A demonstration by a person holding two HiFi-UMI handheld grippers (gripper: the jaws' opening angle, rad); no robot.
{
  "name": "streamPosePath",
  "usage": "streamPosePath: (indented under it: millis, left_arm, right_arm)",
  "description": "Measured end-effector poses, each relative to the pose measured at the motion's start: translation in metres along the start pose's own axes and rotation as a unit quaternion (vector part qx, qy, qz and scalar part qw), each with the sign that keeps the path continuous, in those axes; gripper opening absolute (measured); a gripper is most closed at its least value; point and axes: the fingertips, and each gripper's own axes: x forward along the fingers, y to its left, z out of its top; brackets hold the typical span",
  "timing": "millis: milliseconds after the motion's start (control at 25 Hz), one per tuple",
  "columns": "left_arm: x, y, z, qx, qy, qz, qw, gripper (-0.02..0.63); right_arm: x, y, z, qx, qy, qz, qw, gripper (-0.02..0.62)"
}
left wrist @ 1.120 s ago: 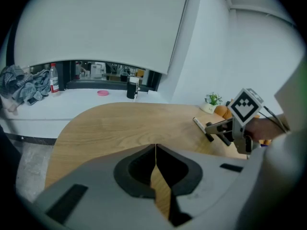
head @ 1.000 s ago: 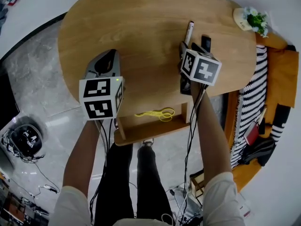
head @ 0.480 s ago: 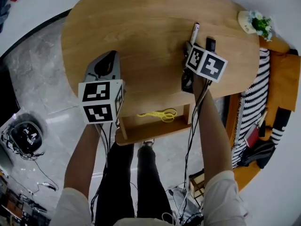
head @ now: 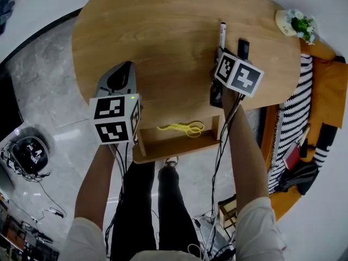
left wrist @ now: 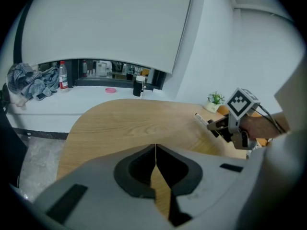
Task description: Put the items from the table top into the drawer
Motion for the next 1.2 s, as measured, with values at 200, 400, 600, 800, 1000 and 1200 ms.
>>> streamPosePath:
  millis: [200,400,600,800,1000,1200]
  left_arm:
    - [-0.016,-0.01,-0.007,-0.004,-0.003,0.002,1.0,0.011]
    - [-0.04,-0.012,-0.028,-0.012,0.002,0.016,0.9998,0.011]
    - [-0.062,-0.022,-0.049,-0.026,0.002,0.024,0.9994,0.011]
    - [-0.098,-0.038,-0.088,-0.035,0.011,0.032,0.9988,0.011]
    - [-0.129,-0.052,-0.128,-0.058,0.019,0.048,0.997,0.011]
    - [-0.164,-0.071,-0.159,-0.084,0.018,0.068,0.9939,0.011]
  right_arm:
    - [-0.019,0.0,-0.01,-0.019,0.0,0.008,1.0,0.057]
    - [-0.04,0.005,-0.027,-0.029,0.001,0.024,0.999,0.058]
    - [-0.068,0.014,-0.054,-0.063,0.004,0.047,0.997,0.057]
    - [-0.098,0.023,-0.089,-0.093,0.005,0.075,0.993,0.057]
    - [-0.126,0.022,-0.13,-0.111,0.007,0.101,0.989,0.058]
    - [-0.167,0.026,-0.175,-0.141,0.032,0.125,0.981,0.058]
